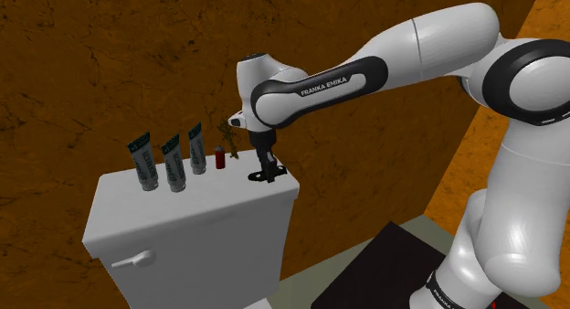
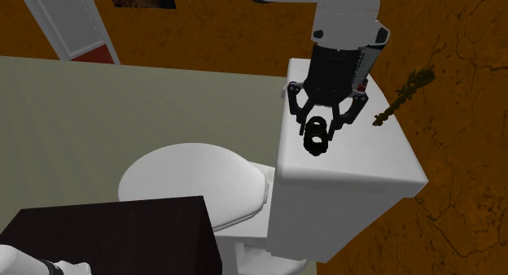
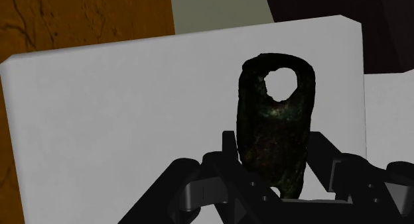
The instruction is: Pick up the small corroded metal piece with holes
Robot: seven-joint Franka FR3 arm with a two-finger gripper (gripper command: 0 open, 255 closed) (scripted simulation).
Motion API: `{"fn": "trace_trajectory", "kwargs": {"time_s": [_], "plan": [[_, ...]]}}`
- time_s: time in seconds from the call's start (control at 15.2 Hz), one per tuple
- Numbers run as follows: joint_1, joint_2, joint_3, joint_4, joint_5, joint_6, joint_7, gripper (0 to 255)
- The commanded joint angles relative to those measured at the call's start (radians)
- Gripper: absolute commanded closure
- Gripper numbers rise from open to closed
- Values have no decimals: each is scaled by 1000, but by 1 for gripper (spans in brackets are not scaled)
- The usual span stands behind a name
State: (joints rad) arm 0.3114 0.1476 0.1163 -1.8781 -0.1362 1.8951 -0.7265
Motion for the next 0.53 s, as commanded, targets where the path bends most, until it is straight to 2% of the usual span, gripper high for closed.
{"fn": "trace_trajectory", "kwargs": {"time_s": [0.0, 0.33, 0.46], "plan": [[0, 4, 0, -3, 1, -1, 0, 255], [1, 0, 1, -9, 1, 1, 2, 255], [2, -8, 2, 8, 4, -24, -2, 255]]}}
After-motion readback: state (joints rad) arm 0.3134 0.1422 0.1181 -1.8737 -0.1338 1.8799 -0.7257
